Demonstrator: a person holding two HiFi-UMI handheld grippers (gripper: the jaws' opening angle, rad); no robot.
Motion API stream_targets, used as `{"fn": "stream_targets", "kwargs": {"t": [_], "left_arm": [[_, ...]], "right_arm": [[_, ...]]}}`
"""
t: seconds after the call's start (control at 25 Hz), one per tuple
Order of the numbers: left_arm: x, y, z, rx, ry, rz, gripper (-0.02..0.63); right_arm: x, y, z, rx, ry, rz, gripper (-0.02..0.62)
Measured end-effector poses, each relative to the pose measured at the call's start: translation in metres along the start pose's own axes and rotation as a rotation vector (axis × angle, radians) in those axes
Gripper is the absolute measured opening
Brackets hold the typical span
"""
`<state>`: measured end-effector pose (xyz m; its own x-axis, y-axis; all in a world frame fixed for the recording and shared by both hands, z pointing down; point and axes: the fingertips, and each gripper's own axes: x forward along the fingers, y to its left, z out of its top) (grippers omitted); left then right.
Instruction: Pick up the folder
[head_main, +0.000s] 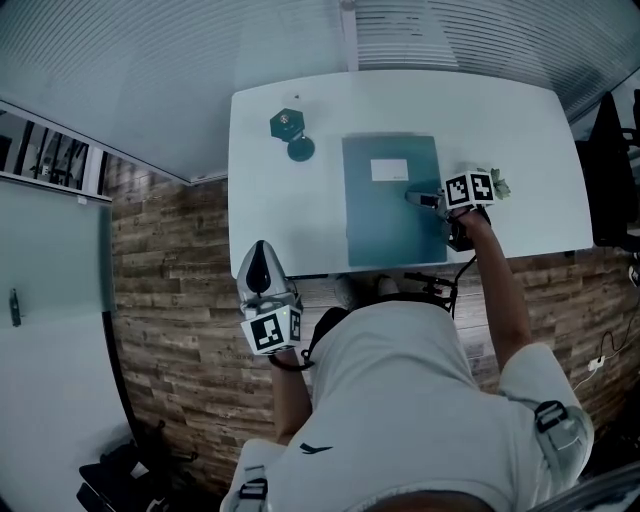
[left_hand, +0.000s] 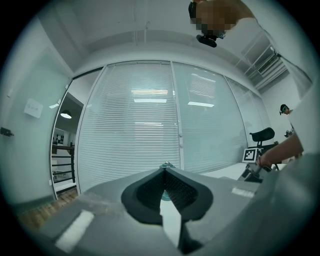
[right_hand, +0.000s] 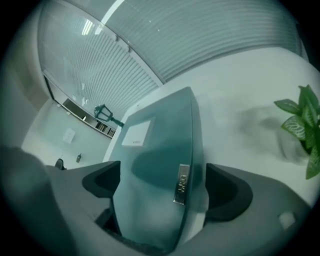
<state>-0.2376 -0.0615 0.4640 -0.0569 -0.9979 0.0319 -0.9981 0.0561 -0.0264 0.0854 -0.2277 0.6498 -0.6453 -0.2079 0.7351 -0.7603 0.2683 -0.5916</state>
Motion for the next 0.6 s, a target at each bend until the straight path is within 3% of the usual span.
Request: {"fn": "stream_targets", "kwargs": {"t": [0.08,0.16,0.6], "left_arm": [[-0.0013,0.001,0.0015,0.0,0.003,0.009,0.006],[-0.003,0.0022,0.0031,0.001,0.005,0.016,0.006],[-0.0032,-0.0022,-0.0049,0.002,0.021,-0.015,0.006]], "right_arm": [[0.0089,-0.0034,-0.0079,-0.012,0.063,-0.02,0.49],[0.0099,-0.0063,-0.0093,-0.017,0.083,-0.034,0.497],[0.0095,-0.0051,-0.0089,-0.01,0.081,-0.035,0.489]]}}
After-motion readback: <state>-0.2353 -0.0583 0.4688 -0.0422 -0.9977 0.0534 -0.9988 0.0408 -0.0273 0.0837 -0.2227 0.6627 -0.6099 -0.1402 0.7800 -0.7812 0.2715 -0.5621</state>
